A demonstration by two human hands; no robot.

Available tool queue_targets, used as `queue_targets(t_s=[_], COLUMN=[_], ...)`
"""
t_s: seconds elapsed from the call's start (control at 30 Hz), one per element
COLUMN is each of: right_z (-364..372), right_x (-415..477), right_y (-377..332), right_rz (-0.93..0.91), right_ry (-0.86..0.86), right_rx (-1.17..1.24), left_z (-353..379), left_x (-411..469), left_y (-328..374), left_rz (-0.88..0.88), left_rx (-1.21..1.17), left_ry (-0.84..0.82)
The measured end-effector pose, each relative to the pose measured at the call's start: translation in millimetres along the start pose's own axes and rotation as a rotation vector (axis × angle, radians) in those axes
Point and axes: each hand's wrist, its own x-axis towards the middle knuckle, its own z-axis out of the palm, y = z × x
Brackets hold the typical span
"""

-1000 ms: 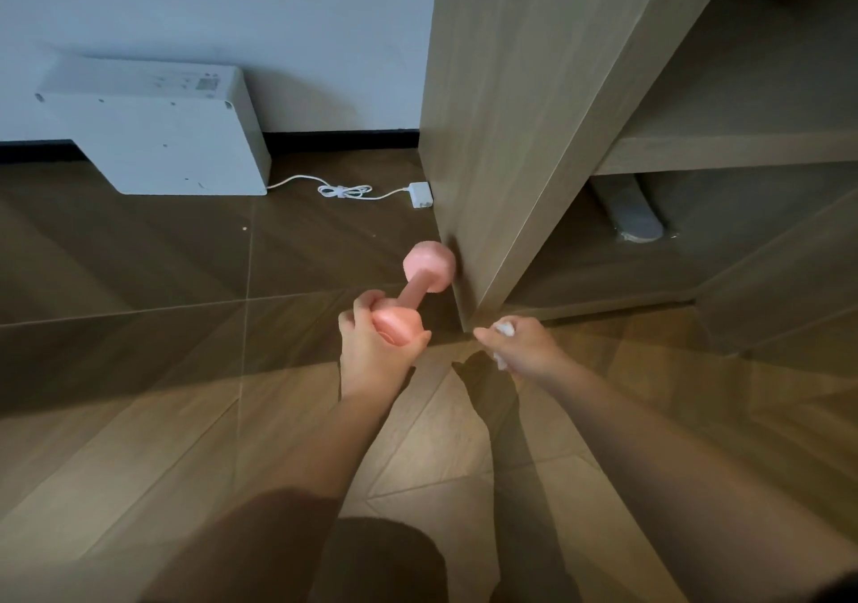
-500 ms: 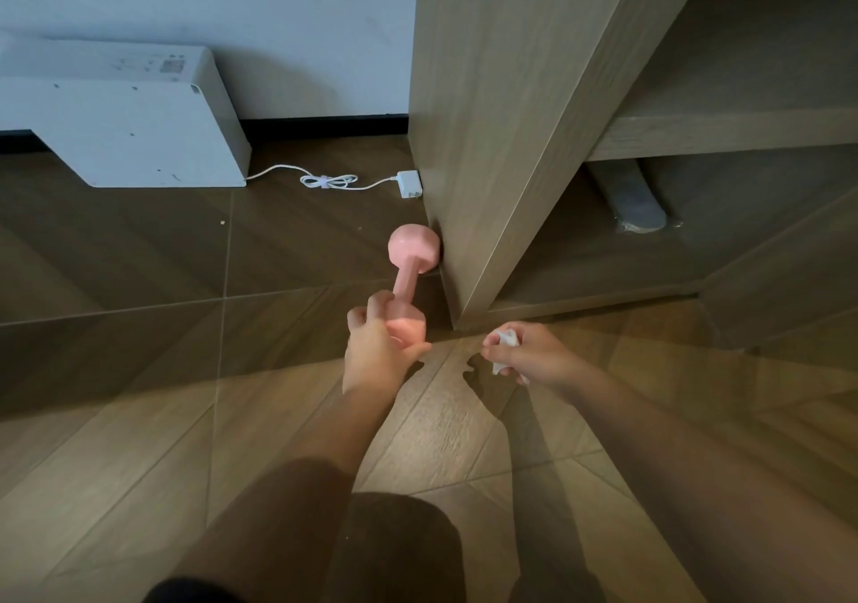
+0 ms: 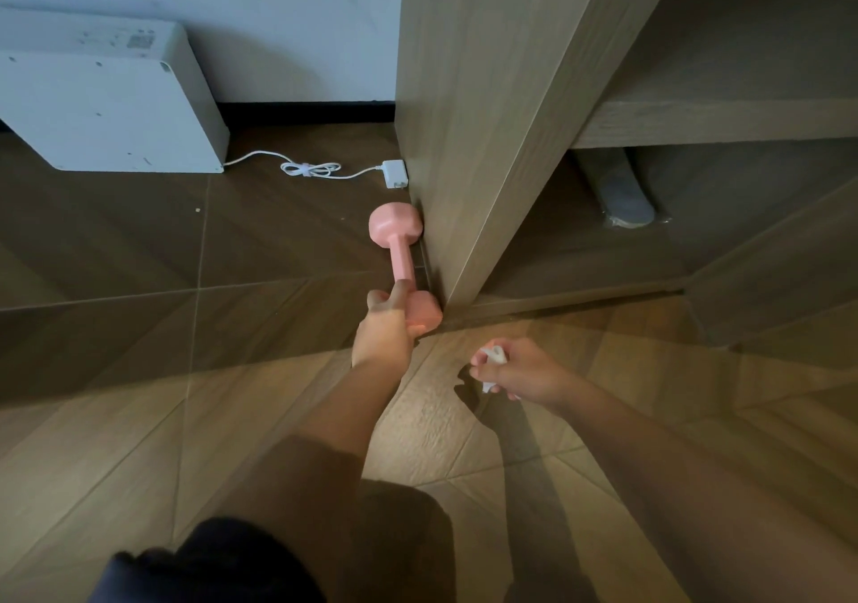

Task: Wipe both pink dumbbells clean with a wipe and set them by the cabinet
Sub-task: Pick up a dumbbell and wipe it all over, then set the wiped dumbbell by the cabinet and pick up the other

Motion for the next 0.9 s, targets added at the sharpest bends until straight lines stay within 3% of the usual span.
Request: queue_targets(t_s=[0.43, 0.9], right_z=[1.0, 2.4], right_x=[-5.0, -1.3], right_y=[3.2, 13.7], right_rz=[0.01, 0.02], right_ry=[-0.017, -0.024], right_rx=[-0.015, -0.022], left_z=[-7.2, -8.1], left_x=[10.5, 12.9], left_y=[11.2, 12.1], left_rz=[-0.105, -0.049], left_rx=[0.06, 0.125], left_ry=[-0.122, -0.176])
